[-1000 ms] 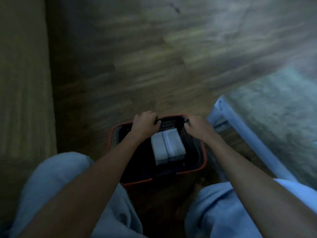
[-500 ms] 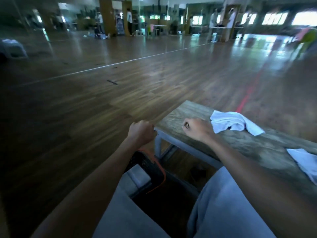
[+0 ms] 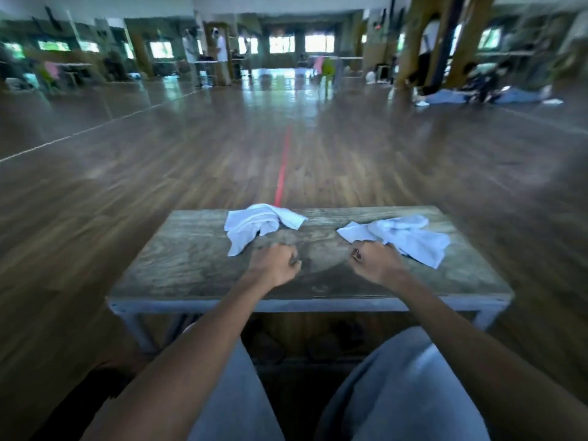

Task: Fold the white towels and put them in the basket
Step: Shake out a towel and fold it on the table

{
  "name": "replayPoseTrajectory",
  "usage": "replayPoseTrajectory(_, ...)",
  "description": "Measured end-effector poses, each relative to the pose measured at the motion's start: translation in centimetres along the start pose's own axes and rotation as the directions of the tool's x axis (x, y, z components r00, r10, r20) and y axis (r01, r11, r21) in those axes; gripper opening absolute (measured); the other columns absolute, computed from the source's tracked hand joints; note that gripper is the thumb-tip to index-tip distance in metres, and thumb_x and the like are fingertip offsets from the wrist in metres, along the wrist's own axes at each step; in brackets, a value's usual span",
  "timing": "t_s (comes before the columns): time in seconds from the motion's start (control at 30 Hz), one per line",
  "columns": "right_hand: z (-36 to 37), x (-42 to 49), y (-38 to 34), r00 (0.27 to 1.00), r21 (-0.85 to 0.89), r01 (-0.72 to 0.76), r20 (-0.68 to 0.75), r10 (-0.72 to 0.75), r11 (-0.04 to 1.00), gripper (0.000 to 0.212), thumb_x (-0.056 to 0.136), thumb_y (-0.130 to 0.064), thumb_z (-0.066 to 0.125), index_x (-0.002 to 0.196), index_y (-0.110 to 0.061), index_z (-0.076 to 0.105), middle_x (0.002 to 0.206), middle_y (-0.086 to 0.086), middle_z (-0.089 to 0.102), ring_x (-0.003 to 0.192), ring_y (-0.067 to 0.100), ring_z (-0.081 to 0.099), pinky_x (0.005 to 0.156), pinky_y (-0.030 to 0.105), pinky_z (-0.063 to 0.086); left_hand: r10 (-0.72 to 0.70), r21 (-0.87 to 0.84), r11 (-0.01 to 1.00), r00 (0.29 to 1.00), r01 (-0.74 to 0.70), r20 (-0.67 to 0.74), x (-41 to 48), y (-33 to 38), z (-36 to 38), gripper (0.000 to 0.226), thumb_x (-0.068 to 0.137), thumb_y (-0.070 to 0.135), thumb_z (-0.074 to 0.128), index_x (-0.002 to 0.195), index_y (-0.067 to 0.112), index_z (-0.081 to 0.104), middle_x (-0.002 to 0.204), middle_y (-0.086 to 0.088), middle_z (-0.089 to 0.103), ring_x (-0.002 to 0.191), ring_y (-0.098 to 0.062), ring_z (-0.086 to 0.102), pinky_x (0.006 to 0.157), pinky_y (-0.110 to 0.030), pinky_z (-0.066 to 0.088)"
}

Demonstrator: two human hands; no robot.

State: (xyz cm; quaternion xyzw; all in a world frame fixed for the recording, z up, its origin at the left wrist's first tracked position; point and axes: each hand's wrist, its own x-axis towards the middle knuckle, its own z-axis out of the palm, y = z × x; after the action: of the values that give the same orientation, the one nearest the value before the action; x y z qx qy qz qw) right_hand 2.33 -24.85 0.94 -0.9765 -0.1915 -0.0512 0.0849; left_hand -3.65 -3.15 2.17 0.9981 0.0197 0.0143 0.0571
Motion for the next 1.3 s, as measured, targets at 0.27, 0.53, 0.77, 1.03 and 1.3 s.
replayPoseTrajectory(0.27, 1.8, -1.7, 10.8, 0.967, 0.015, -0.252, 0.055, 0.250, 0.968, 0.026, 0.091, -0.040, 0.043, 0.102, -0.025, 0.062, 0.106, -0.002, 0.069, 0.100, 0.021, 0.061, 0.096, 0.039, 0.036, 0.262, -0.085, 0.963, 0.964, -0.257, 0.051, 7.4, 8.3, 5.2, 0.031, 0.092, 0.045, 0.046, 0.111, 0.025, 0.061, 0.108, 0.002, 0.067, 0.103, -0.021, 0.060, 0.083, -0.035, 0.045)
replayPoseTrajectory(0.53, 5.2, 2.3, 16.4, 0.960, -0.115, -0.272, -0.105, 0.260, 0.955, 0.019, 0.087, -0.034, 0.052, 0.098, -0.025, 0.065, 0.097, -0.002, 0.069, 0.094, 0.019, 0.062, 0.090, 0.035, 0.035, 0.366, -0.183, 0.898, 0.909, -0.401, -0.198, 15.9, 13.3, 9.8, 0.018, 0.087, 0.029, 0.051, 0.085, 0.023, 0.068, 0.092, 0.006, 0.066, 0.088, -0.019, 0.061, 0.067, -0.029, 0.036)
replayPoseTrajectory(0.77, 8.8, 6.5, 18.8, 0.972, -0.346, -0.215, -0.165, 0.166, 0.913, 0.036, 0.077, -0.043, 0.067, 0.100, -0.015, 0.067, 0.093, 0.006, 0.066, 0.088, 0.027, 0.060, 0.077, 0.039, 0.042, 0.540, -0.027, 0.836, 0.830, -0.548, -0.138, 22.3, 17.2, 12.4, 0.033, 0.090, 0.034, 0.050, 0.121, 0.027, 0.062, 0.123, 0.008, 0.058, 0.119, -0.017, 0.045, 0.095, -0.034, 0.025)
replayPoseTrajectory(1.03, 9.7, 7.3, 17.7, 0.946, -0.194, -0.281, -0.221, 0.237, 0.940, 0.009, 0.074, -0.020, 0.063, 0.072, -0.011, 0.064, 0.066, 0.005, 0.065, 0.067, 0.027, 0.060, 0.066, 0.035, 0.040, 0.502, -0.044, 0.839, 0.804, -0.542, -0.319, 22.2, 17.2, 14.0, 0.011, 0.085, 0.028, 0.055, 0.087, 0.024, 0.065, 0.085, 0.009, 0.067, 0.091, -0.018, 0.058, 0.083, -0.029, 0.022)
replayPoseTrajectory(1.3, -0.4, 7.4, 16.0, 0.989, -0.166, -0.014, -0.147, -0.011, 0.986, 0.023, 0.090, -0.018, 0.045, 0.110, -0.014, 0.056, 0.107, 0.007, 0.065, 0.109, 0.025, 0.051, 0.086, 0.035, 0.023, 0.574, 0.174, 0.816, 0.737, -0.551, -0.358, 19.8, 14.9, 5.6, 0.017, 0.092, 0.028, 0.052, 0.101, 0.019, 0.064, 0.097, 0.000, 0.068, 0.103, -0.023, 0.054, 0.081, -0.034, 0.023)
